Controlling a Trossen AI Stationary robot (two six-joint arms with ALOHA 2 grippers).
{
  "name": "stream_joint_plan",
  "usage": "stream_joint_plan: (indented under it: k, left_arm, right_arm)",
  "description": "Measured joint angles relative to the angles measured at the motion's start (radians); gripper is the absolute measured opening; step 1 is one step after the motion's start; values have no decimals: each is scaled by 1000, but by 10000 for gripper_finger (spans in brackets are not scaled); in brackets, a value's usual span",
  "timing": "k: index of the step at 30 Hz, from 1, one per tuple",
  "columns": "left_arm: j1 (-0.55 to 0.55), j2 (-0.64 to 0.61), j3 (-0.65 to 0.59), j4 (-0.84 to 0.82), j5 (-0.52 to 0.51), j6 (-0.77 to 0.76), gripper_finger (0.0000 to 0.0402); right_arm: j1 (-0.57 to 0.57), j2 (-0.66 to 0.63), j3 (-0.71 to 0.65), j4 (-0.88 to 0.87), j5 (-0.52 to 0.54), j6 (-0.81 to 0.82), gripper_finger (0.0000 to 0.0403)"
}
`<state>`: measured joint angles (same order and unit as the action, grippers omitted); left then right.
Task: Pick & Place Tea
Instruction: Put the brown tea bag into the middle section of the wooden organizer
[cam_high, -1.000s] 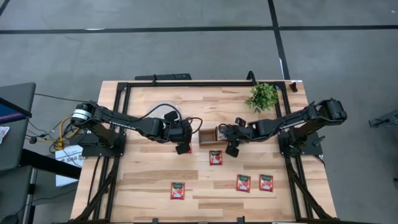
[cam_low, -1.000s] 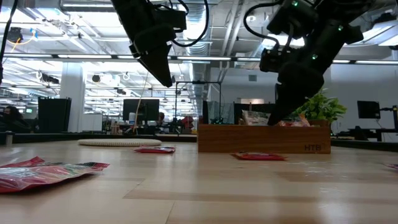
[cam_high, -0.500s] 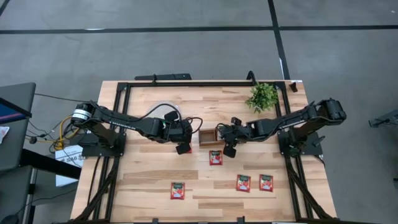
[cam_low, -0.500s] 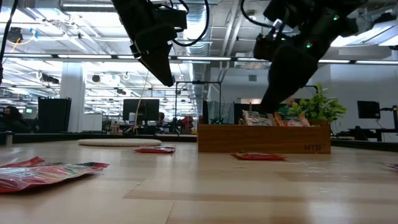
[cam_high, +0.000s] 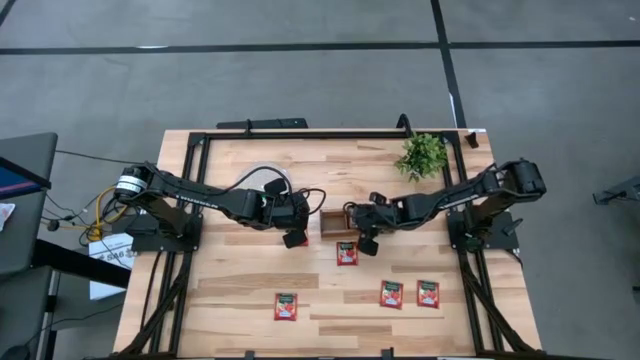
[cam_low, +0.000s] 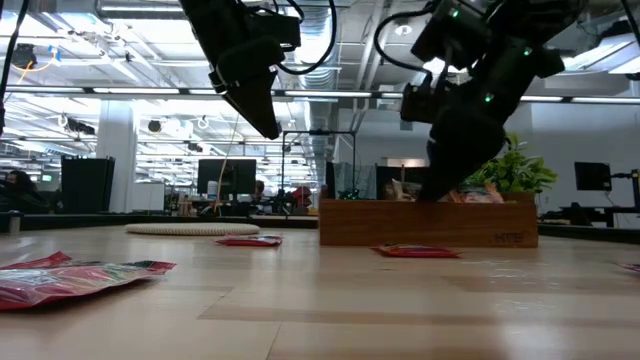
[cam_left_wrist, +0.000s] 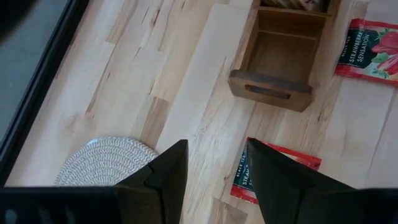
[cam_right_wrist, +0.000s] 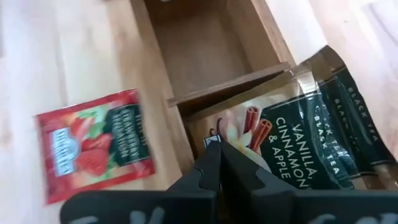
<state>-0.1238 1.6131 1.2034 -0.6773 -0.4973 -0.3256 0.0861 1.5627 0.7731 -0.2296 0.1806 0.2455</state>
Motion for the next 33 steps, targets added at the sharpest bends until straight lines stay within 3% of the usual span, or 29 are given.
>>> stream_joint_plan:
  k: [14, 20, 33]
  left_arm:
    - [2, 0, 0, 29, 0, 49, 156]
    - [13, 0, 0, 30, 0, 53, 156]
    - [14, 0, 0, 37, 0, 70, 156]
  right_arm:
    - [8, -156, 10, -18, 4, -8, 0]
    - [25, -233, 119, -217, 154, -39, 0]
    - [-17, 16, 175, -241, 121, -74, 0]
